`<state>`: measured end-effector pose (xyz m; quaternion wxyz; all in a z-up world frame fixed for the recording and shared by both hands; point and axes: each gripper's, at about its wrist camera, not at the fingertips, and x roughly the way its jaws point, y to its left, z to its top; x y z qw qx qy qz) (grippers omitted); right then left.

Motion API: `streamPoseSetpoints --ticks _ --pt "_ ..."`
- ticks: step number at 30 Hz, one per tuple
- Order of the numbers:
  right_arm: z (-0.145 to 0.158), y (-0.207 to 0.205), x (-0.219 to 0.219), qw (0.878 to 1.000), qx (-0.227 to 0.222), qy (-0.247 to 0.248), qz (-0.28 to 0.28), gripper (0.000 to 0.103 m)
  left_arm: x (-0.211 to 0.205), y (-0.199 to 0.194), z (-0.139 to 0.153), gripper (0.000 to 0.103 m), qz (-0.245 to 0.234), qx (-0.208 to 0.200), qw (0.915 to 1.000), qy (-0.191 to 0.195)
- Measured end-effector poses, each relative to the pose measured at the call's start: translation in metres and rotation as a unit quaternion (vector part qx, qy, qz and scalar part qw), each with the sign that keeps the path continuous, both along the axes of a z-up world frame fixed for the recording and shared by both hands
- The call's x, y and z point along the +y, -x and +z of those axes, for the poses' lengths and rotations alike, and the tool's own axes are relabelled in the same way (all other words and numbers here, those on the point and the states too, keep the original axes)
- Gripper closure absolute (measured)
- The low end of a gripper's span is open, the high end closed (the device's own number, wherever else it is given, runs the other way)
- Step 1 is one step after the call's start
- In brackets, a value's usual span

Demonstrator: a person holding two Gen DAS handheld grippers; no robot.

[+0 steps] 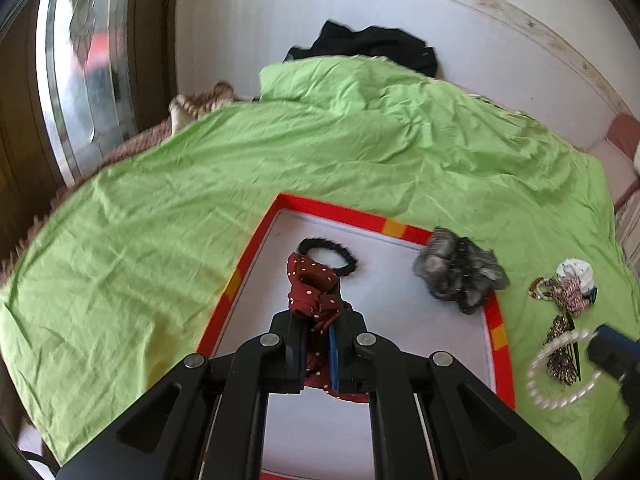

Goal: Organize jewelry
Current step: 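Carry the red scrunchie in the left tool while the right tool carries the pearl bracelet to the tray, then open the left tool over the tray while the right tool lowers and releases the pearl bracelet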

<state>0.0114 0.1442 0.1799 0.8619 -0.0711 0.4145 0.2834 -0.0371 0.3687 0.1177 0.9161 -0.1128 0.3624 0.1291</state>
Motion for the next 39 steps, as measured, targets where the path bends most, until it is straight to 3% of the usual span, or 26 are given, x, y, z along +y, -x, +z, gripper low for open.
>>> streamPoseSetpoints --ticks 5,10,14,20,32,35,37,39 --pt "-0.016 -0.001 0.051 0.998 0.034 -0.01 0.042 0.09 0.028 -0.001 -0.014 0.096 0.019 0.024 0.9992 0.025" --pt "-0.044 0.002 0.071 0.996 0.073 -0.011 0.059 0.09 0.04 0.002 -0.027 0.095 0.039 0.053 0.9977 0.016" --pt "-0.064 0.001 0.063 0.995 0.088 0.001 0.047 0.09 0.046 0.002 -0.036 0.095 0.062 0.083 0.9946 0.006" --pt "-0.08 -0.002 0.04 0.994 0.106 0.011 0.027 0.09 0.043 0.005 -0.038 0.095 0.075 0.095 0.9927 -0.004" --pt "-0.095 0.017 0.035 0.992 0.12 0.024 0.037 0.09 0.039 0.014 -0.029 0.09 0.083 0.07 0.9939 -0.015" --pt "-0.095 0.024 0.036 0.993 0.11 0.031 0.041 0.09 0.038 0.017 -0.025 0.076 0.08 0.064 0.9947 -0.01" --pt "-0.093 0.028 0.036 0.993 0.101 0.036 0.04 0.09 0.036 0.021 -0.021 0.056 0.084 0.054 0.9949 -0.012" --pt "-0.091 0.029 0.033 0.994 0.1 0.032 0.036 0.09 0.035 0.024 -0.017 0.051 0.088 0.043 0.9952 -0.012"
